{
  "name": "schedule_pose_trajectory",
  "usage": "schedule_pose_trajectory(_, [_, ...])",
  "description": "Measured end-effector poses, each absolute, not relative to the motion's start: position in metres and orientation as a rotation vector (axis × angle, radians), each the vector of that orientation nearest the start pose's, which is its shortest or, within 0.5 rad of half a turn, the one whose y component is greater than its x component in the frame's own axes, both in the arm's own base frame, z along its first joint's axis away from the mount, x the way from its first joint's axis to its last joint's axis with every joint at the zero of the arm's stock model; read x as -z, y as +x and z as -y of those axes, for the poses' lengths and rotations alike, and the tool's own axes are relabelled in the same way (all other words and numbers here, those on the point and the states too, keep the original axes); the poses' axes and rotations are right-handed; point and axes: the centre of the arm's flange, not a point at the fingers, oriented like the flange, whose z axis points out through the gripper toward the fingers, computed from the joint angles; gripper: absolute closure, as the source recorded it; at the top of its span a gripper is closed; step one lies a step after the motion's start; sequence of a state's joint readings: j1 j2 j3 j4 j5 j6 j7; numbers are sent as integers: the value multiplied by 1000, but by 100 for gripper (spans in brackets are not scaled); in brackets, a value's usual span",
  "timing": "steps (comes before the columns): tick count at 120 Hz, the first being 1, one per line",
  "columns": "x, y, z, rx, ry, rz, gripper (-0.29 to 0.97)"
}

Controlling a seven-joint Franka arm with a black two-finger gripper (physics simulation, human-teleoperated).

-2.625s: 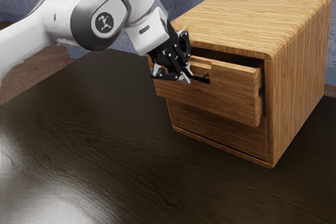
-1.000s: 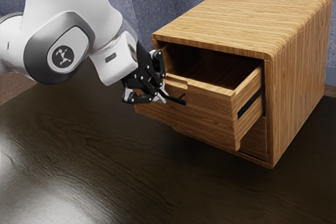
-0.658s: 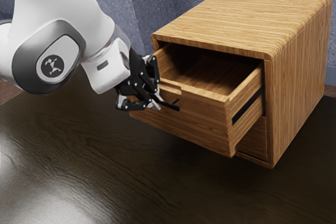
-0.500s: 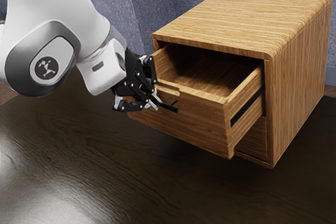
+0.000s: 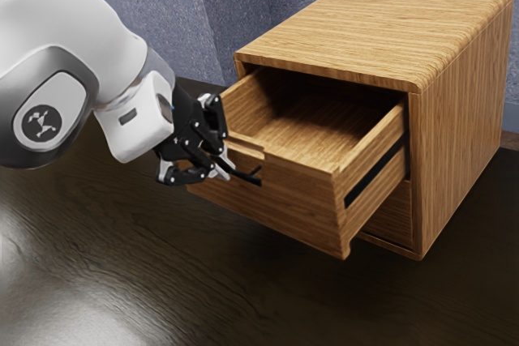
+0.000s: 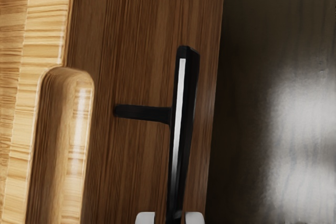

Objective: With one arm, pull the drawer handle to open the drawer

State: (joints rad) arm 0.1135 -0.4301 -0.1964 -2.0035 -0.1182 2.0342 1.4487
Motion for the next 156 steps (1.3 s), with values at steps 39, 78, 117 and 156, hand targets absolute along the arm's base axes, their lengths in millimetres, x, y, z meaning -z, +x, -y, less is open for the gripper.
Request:
schedule_pose_trajectory(39, [-677,440,65,541,-2065,-1928,74])
schedule_pose_trajectory(78, [-677,425,65,536,-2062,-1922,73])
schedule_pose_trajectory(117, [-673,414,66,527,-2063,-1919,73])
schedule_pose_trajectory(156, [-698,392,71,526,-2042,-1925,53])
